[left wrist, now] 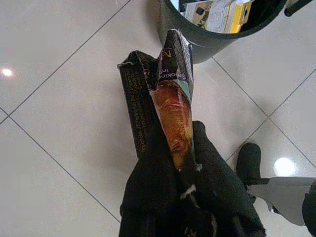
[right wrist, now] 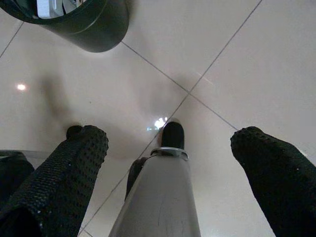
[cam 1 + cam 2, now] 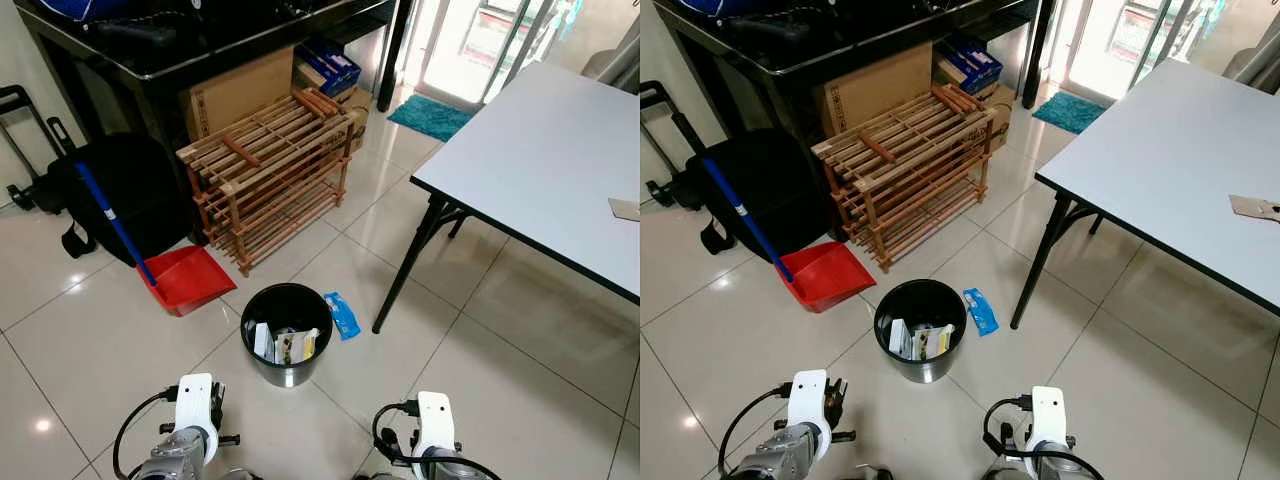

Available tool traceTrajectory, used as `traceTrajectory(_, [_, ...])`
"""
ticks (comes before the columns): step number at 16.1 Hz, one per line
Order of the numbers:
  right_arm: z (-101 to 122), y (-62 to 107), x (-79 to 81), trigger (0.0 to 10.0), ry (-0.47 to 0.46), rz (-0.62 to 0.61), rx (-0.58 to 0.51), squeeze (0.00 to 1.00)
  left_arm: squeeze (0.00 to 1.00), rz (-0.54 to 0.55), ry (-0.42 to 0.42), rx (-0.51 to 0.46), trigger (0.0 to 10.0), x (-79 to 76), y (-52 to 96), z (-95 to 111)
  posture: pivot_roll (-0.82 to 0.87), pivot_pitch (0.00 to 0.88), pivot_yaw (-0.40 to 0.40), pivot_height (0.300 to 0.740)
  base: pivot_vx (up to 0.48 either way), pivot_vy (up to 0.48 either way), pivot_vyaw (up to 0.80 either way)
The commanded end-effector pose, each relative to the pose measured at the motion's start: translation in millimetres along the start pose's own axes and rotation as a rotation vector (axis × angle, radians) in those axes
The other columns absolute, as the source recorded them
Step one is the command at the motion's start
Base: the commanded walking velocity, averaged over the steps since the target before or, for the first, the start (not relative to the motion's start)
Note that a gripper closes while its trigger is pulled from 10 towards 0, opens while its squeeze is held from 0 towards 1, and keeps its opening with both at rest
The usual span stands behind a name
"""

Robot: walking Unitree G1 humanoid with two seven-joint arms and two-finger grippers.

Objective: Picking trash to rubbish bin

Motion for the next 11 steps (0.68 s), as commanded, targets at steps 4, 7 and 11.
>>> traceTrajectory(4, [-5.9, 1.2, -5.0, 10.0, 0.004, -0.02, 0.019, 0.0, 0.0, -0.004, 0.009, 0.019, 10.0, -2.1, 0.4, -5.2, -0.02, 0.118, -0.039, 0.74, 0.0, 0.0, 0.0])
traceTrajectory(7, [-6.5, 1.5, -7.3, 10.0, 0.022, -0.025, 0.027, 0.0, 0.0, -0.008, 0.008, 0.02, 10.0, -2.6, 0.5, -5.7, -0.02, 0.11, -0.038, 0.74, 0.0, 0.0, 0.0])
traceTrajectory(11, [-5.1, 1.3, -6.9, 10.0, 0.02, -0.021, 0.023, 0.0, 0.0, -0.009, 0.004, 0.023, 10.0, -2.5, 0.6, -6.6, -0.02, 0.096, -0.039, 0.74, 0.0, 0.0, 0.0])
Point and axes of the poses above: a point about 5 cm out from each wrist's last joint towards the gripper, its own y axis pointing back from the gripper into the wrist, its own z axis along the axis of the wrist's last joint, x = y × z, the point moved 1 cm from there along -y, pointing out of the wrist towards the gripper, and after that the axes turned 11 degrees about -y, right-handed, at the moved point
